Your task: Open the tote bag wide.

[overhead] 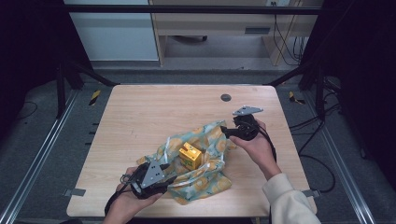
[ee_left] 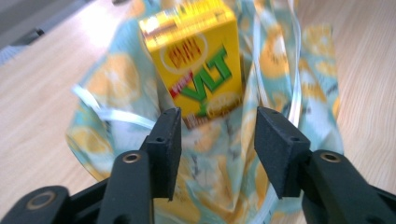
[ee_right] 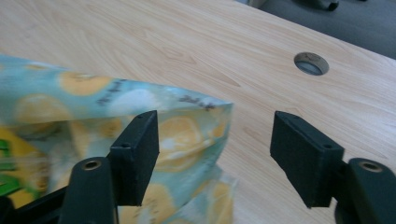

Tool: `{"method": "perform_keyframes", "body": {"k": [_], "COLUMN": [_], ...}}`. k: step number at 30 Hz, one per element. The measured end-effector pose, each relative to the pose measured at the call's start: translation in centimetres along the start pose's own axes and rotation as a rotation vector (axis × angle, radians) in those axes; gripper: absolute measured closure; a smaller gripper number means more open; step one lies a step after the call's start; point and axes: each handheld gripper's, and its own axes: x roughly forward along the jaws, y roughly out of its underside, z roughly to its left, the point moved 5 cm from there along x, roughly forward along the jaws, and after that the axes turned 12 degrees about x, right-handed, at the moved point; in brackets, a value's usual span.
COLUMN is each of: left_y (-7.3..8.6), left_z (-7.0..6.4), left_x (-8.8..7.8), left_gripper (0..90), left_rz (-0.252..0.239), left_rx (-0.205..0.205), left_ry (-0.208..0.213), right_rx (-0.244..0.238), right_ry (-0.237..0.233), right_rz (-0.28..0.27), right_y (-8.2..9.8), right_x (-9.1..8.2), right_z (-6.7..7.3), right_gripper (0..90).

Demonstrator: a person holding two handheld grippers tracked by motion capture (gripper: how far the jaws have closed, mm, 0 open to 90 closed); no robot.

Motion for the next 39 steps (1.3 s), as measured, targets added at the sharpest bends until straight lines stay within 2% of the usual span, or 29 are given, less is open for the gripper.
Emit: {"method": "perform_keyframes", "body": {"k": [4,7,9,12,13,17,19,23,28,30,31,32,35,39], "left_y": [-0.8,-0.9,-0.4,0.8,1.2,3.2,3.9,4.8,6.1,6.1,5.8,5.6,4.7,4.5], "left_z": [1.2,2.9,3.8,4.4,4.5,4.4,4.5,5.0,4.8,4.8,5.0,5.1,6.0,7.3], "left_x": [-0.7,-0.8,-0.2,1.1,1.6,3.0,3.3,3.5,3.3,2.8,2.3,2.0,0.5,-1.0], "left_gripper": [48.6,47.6,47.7,48.0,47.9,48.4,48.7,48.7,47.4,43.5,40.0,35.1,27.7,20.6], "left_rz": [-0.005,0.024,0.064,0.110,0.132,0.220,0.227,0.243,0.294,0.267,0.237,0.215,0.130,0.089], "left_rx": [-0.006,-0.018,-0.021,-0.036,-0.028,-0.016,-0.034,-0.041,-0.046,-0.084,-0.095,-0.103,-0.168,-0.215], "left_ry": [-0.058,-0.126,-0.161,-0.153,-0.150,-0.150,-0.145,-0.149,-0.137,-0.130,-0.140,-0.151,-0.175,-0.229], "right_rx": [-0.007,-0.022,-0.030,-0.036,-0.034,-0.075,-0.094,-0.127,-0.145,-0.141,-0.135,-0.134,-0.107,-0.066], "right_ry": [-0.024,-0.049,-0.057,-0.075,-0.077,-0.088,-0.085,-0.080,-0.073,-0.078,-0.081,-0.077,-0.085,-0.067], "right_rz": [-0.019,-0.027,-0.018,0.007,0.014,0.067,0.086,0.125,0.159,0.152,0.140,0.121,0.059,-0.022], "right_y": [-0.1,0.0,0.4,1.9,2.4,5.4,6.8,8.9,10.8,11.2,11.3,11.3,10.9,10.3], "right_x": [-1.4,-2.1,-2.2,-2.1,-2.0,-1.9,-1.9,-1.7,-2.0,-2.6,-3.0,-3.7,-5.4,-7.1], "right_z": [1.4,2.5,3.1,4.1,4.4,5.8,6.2,6.6,6.3,6.1,5.9,5.6,5.0,3.3], "right_gripper": [27.7,27.4,27.1,27.2,27.2,27.1,27.1,27.2,27.9,25.4,23.1,21.4,16.7,14.3]}}
